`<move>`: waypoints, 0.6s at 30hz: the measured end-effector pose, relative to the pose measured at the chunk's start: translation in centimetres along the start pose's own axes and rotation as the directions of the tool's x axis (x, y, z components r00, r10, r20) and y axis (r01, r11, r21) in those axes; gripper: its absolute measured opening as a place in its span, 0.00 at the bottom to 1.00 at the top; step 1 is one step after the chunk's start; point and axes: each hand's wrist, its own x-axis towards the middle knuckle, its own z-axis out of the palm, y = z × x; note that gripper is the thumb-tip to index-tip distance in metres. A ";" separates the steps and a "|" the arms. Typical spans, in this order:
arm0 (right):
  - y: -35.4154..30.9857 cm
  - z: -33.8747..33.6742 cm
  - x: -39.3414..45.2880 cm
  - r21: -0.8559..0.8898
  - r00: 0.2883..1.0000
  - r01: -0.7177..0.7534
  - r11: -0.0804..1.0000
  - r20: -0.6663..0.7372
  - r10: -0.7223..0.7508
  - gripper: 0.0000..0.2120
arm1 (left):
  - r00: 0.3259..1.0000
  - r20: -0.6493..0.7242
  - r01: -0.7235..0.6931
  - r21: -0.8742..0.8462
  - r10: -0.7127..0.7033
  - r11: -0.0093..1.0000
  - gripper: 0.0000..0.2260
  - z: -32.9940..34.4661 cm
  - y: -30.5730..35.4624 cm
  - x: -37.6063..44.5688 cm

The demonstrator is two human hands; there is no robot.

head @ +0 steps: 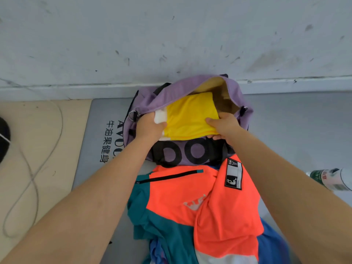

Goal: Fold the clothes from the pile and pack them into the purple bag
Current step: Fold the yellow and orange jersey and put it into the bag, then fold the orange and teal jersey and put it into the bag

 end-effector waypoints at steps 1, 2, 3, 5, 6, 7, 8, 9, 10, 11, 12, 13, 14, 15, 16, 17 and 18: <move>0.3 0.1 -0.2 -0.104 0.999 0.030 0.994 -0.009 -0.031 0.19 | 1.000 0.009 -0.016 0.076 0.015 0.997 0.16 0.3 -0.4 -0.3; 0.5 0.1 -0.4 -0.194 0.998 0.054 0.980 -0.021 -0.059 0.19 | 1.000 0.015 -0.022 0.152 0.020 0.988 0.17 0.4 -0.6 -0.6; 0.6 -0.1 -0.8 -0.271 0.996 0.071 0.960 -0.030 -0.083 0.21 | 1.000 0.017 -0.023 0.228 0.020 0.973 0.18 0.3 -0.7 -1.0; 0.6 -0.4 -1.7 -0.395 0.993 0.097 0.914 -0.028 -0.117 0.26 | 0.999 0.027 -0.036 0.333 0.029 0.942 0.23 -0.2 -0.7 -1.5; 0.6 -0.5 -2.2 -0.431 0.991 0.107 0.896 -0.026 -0.130 0.28 | 0.998 0.039 -0.052 0.354 0.041 0.934 0.26 -0.6 -0.5 -1.9; 0.6 -0.7 -2.8 -0.445 0.988 0.120 0.887 -0.034 -0.150 0.29 | 0.997 0.046 -0.075 0.364 0.062 0.929 0.28 -1.1 -0.3 -2.4; 0.6 -0.9 -3.4 -0.449 0.982 0.140 0.883 -0.052 -0.182 0.30 | 0.995 0.041 -0.102 0.363 0.094 0.926 0.29 -1.7 0.0 -2.9; 0.8 -1.2 -4.0 -0.455 0.971 0.167 0.875 -0.077 -0.225 0.30 | 0.991 0.031 -0.130 0.358 0.128 0.925 0.29 -2.3 0.4 -3.6; 0.9 -1.5 -4.6 -0.466 0.955 0.199 0.862 -0.104 -0.277 0.30 | 0.986 0.022 -0.161 0.357 0.164 0.920 0.28 -2.9 0.7 -4.3; 1.0 -1.9 -5.3 -0.483 0.936 0.230 0.845 -0.128 -0.328 0.29 | 0.978 0.016 -0.198 0.366 0.207 0.909 0.27 -3.6 1.1 -5.1; 0.9 -2.2 -6.0 -0.503 0.916 0.257 0.825 -0.147 -0.374 0.28 | 0.966 0.007 -0.241 0.382 0.258 0.892 0.27 -4.1 1.5 -5.9; 0.8 -2.5 -6.7 -0.520 0.896 0.282 0.806 -0.158 -0.415 0.25 | 0.948 -0.015 -0.287 0.395 0.319 0.872 0.26 -4.6 1.9 -6.7; 0.5 -2.8 -7.4 -0.529 0.876 0.308 0.791 -0.166 -0.452 0.23 | 0.923 -0.047 -0.333 0.402 0.383 0.853 0.25 -5.1 2.2 -7.4; 0.3 -3.1 -8.2 -0.529 0.854 0.337 0.779 -0.177 -0.489 0.20 | 0.898 -0.077 -0.370 0.401 0.433 0.838 0.23 -5.5 2.4 -8.1; 0.2 -3.3 -8.9 -0.520 0.828 0.365 0.772 -0.198 -0.525 0.17 | 0.881 -0.102 -0.391 0.394 0.462 0.832 0.22 -5.8 2.5 -8.6; 0.1 -3.4 -9.8 -0.502 0.797 0.394 0.770 -0.230 -0.558 0.14 | 0.875 -0.123 -0.392 0.385 0.468 0.835 0.21 -6.1 2.6 -9.2; 0.1 -3.4 -10.8 -0.478 0.761 0.432 0.765 -0.263 -0.594 0.11 | 0.874 -0.144 -0.384 0.380 0.464 0.841 0.21 -6.2 2.7 -9.9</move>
